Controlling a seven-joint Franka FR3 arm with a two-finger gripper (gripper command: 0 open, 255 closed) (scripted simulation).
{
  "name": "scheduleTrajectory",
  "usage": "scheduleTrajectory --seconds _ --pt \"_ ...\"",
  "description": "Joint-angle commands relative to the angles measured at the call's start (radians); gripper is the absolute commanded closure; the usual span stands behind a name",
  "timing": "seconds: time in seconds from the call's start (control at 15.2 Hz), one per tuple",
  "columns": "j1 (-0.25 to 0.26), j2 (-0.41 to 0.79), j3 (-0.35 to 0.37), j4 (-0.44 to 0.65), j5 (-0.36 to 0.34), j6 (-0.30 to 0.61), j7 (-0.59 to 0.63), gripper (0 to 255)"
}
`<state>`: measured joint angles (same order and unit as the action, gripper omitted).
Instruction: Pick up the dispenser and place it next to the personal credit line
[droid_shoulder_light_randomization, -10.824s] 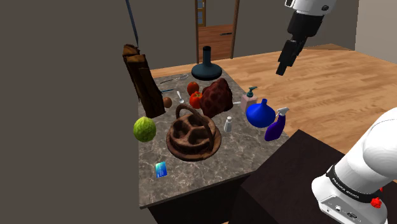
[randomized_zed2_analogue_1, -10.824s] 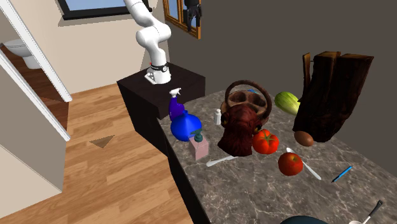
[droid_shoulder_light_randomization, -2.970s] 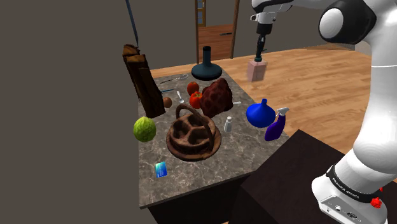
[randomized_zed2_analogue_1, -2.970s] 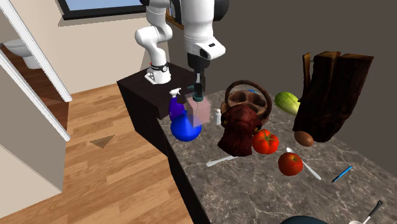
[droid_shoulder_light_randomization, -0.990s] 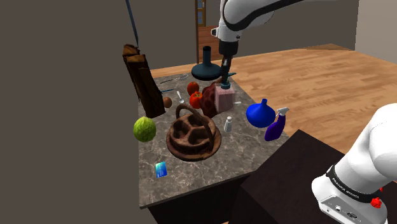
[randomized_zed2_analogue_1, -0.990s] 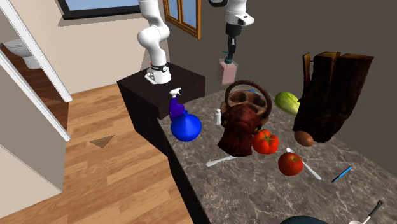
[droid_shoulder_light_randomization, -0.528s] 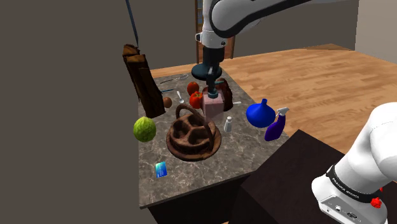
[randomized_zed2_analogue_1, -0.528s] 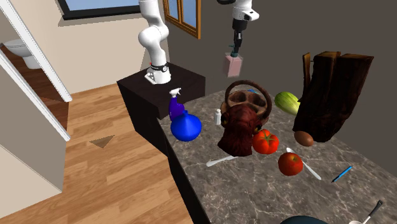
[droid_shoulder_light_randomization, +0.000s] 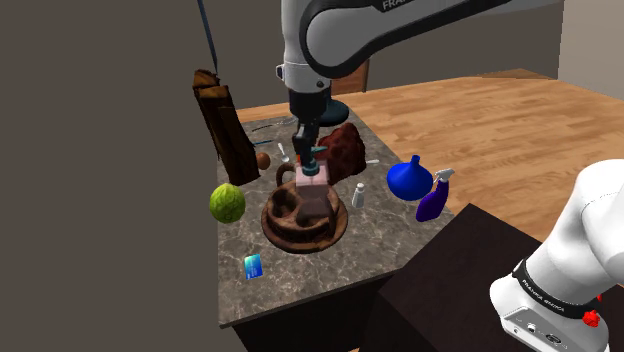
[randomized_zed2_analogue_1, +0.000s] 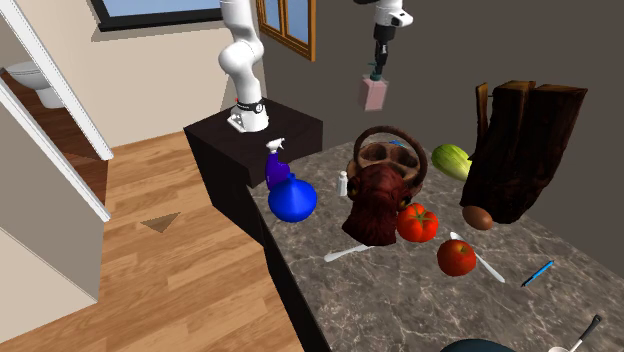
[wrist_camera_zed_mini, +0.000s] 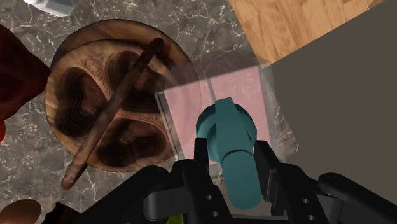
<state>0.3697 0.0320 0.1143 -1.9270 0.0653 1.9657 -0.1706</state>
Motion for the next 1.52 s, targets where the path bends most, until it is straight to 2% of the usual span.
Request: scheduleTrajectory --seconds 0.0,0.66,1.45 --pt "0.024 0.023 0.022 0.030 -0.005 -0.004 0.050 255" --pt "0.158 0.196 0.114 0.251 -0.057 -0.042 0.290 255" --pt "0.160 0.235 0.111 0.140 -0.065 0.106 0.289 255"
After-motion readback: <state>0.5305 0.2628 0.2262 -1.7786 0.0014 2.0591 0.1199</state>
